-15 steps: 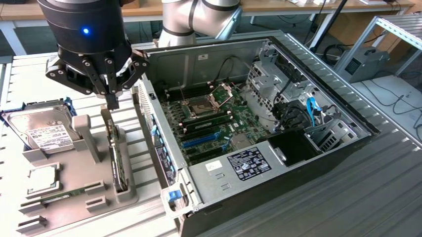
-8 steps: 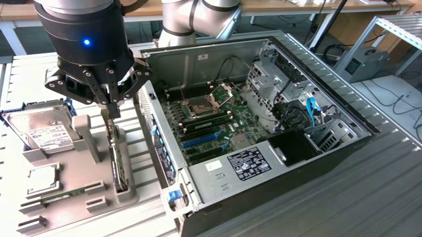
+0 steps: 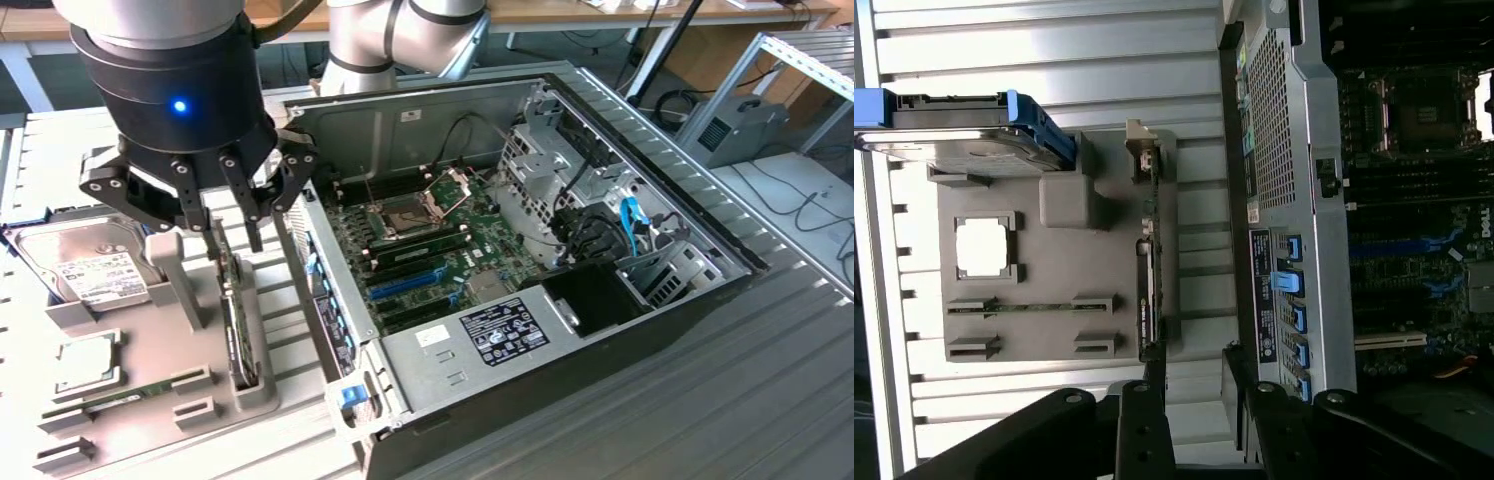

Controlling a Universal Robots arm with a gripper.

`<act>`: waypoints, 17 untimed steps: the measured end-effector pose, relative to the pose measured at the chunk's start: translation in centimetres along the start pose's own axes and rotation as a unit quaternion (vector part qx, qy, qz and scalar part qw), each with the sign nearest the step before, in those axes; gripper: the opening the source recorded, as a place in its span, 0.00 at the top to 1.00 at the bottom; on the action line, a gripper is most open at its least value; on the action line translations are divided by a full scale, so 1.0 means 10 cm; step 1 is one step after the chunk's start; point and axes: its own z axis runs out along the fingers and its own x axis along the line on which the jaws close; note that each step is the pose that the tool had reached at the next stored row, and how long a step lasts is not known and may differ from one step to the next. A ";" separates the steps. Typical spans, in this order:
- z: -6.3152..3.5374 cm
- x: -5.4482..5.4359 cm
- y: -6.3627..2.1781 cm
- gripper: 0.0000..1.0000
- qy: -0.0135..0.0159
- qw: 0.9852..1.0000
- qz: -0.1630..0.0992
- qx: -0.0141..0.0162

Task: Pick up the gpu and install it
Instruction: 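Pick up the gpu and move the gpu toward the slot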

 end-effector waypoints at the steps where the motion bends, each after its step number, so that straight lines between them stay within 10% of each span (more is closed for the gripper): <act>1: 0.000 0.00 0.000 0.64 0.000 1.000 0.000 0.000; 17: 0.107 0.10 -0.013 0.64 0.000 1.000 0.000 0.000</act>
